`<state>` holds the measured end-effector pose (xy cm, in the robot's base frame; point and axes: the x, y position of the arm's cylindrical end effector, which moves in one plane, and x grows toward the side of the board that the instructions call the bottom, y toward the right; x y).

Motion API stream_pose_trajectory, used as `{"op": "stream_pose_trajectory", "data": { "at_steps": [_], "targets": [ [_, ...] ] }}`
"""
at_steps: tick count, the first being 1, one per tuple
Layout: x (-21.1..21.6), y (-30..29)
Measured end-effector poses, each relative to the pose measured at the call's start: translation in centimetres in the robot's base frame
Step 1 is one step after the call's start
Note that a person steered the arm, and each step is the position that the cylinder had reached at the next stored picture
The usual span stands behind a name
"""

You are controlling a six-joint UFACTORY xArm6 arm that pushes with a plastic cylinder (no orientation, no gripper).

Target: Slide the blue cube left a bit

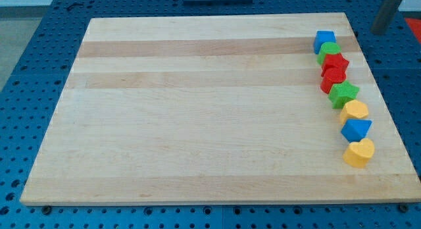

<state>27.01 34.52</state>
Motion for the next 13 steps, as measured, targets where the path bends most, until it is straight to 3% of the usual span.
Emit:
{"op": "stream_pose_trajectory", "data": {
  "at_steps": [2,6,11,13],
  "targets": [
    [3.5,-1.5],
    [3.8,-11.2],
    [-0.3,-14.4],
    [8.0,-21.8]
  ]
}}
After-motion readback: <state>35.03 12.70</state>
